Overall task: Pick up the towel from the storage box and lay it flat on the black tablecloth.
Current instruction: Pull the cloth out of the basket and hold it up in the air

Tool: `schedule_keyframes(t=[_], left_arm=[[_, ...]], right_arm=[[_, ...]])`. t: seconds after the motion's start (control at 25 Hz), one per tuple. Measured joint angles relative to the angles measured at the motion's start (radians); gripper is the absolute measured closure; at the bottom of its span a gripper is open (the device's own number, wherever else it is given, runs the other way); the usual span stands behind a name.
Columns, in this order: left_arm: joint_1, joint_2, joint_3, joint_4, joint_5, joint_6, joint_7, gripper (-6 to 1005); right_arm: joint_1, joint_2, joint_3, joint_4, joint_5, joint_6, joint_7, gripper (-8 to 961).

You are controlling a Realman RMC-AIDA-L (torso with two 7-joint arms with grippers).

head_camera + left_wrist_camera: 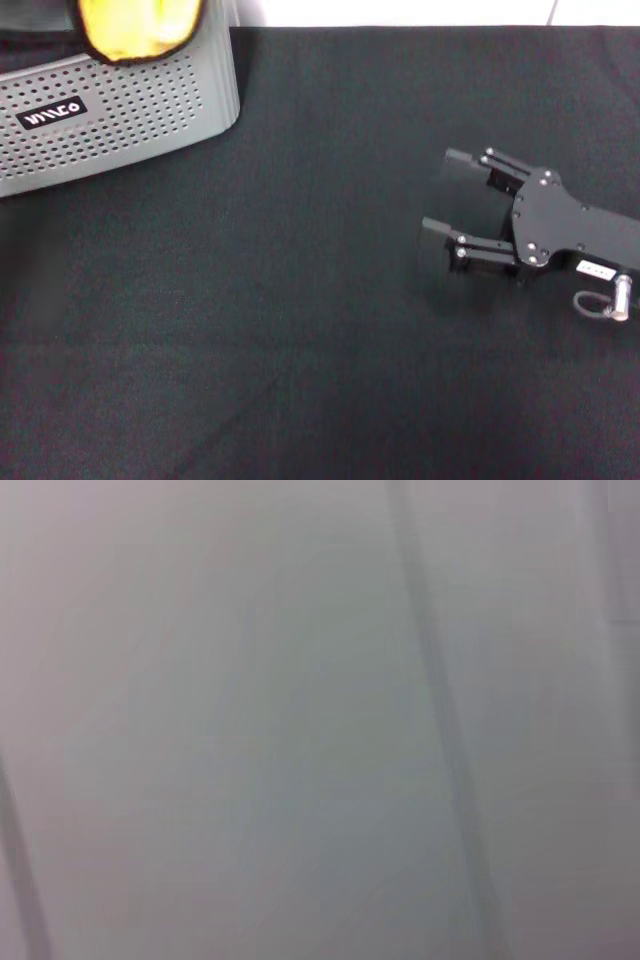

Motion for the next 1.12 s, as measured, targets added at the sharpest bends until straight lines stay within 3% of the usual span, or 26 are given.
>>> schedule_keyframes(t=[0.2,0.36,0.8,1.12], left_arm=[[-0.031,0.001,-0.152,-0.008,-0.244,0.179,0.003,989],[-0.040,0.002,-0.194,-0.009,-0.352,0.231,-0.015,989],[-0.057,0.001,-0.165,-0.013,-0.415,0.230,-0.021,989],[-0.060,0.000,-0.145,-0.014,-0.427,0.228,-0.027,989]], right_arm=[[0.000,-0.002,0.020,-0.012,0.006,-0.002,-0.022,85],[-0.005,0.000,0.025,-0.015,0.006,-0.015,-0.040,85],[-0.028,0.007,0.008,-0.008,0.007,-0.117,-0.158,84],[-0.002,0.008,-0.104,-0.006,0.126,-0.122,-0.233,101]])
